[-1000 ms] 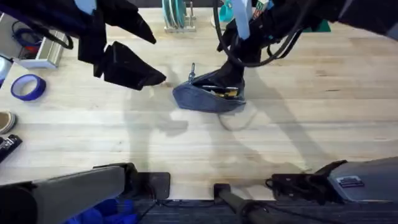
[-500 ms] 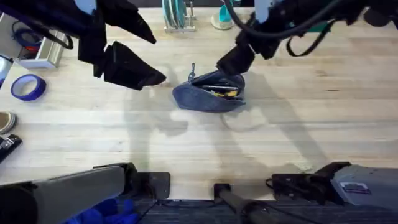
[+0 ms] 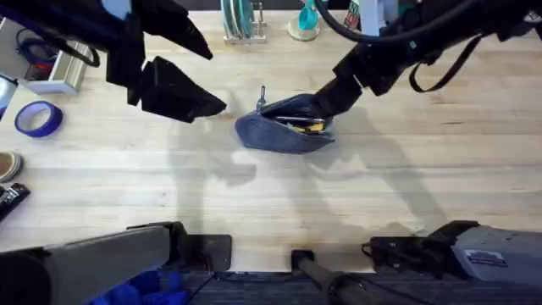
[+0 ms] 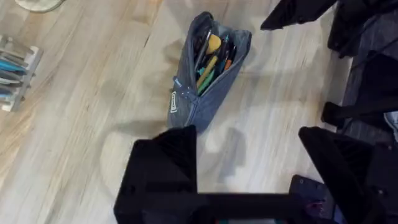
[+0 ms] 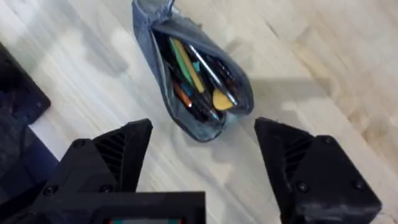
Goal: Unzip the bag, pick up the pens from the table one at a time and place them inside, then zip the bag closed.
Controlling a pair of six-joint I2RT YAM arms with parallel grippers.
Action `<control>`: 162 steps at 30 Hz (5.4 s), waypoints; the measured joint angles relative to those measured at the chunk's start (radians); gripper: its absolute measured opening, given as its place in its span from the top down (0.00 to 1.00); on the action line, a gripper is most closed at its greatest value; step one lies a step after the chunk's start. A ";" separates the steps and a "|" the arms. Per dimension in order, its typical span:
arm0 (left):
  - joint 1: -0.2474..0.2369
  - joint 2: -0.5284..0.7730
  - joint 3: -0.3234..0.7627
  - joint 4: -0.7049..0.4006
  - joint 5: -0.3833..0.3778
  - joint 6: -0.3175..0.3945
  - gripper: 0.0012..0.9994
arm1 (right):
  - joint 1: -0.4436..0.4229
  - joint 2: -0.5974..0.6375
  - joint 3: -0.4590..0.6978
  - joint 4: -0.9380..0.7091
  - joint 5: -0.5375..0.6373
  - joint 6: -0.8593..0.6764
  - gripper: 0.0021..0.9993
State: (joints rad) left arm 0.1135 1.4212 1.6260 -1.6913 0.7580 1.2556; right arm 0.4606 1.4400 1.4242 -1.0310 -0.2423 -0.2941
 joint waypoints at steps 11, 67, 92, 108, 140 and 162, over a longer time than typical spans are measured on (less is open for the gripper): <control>0.000 0.000 0.000 0.000 0.000 0.000 0.00 | 0.000 0.000 0.000 -0.025 0.003 0.021 0.00; 0.168 0.276 0.000 -0.003 0.163 0.416 0.01 | 0.000 0.000 0.000 -0.044 0.003 0.026 0.00; 0.299 0.419 -0.181 0.019 0.200 0.772 0.01 | 0.000 0.000 0.000 -0.044 0.003 0.071 0.00; 0.323 0.607 -0.264 0.126 0.264 0.804 0.01 | 0.000 0.000 0.000 -0.044 0.003 0.101 0.00; 0.190 0.685 -0.265 0.203 0.323 0.804 0.01 | 0.000 0.000 0.000 -0.049 0.003 0.121 0.00; 0.190 0.685 -0.265 0.204 0.323 0.804 0.00 | 0.000 0.000 0.000 0.064 0.126 0.419 0.00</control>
State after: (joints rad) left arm 0.3035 2.1063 1.3609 -1.4872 1.0809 2.0594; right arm 0.4606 1.4403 1.4242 -0.9672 -0.1159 0.1252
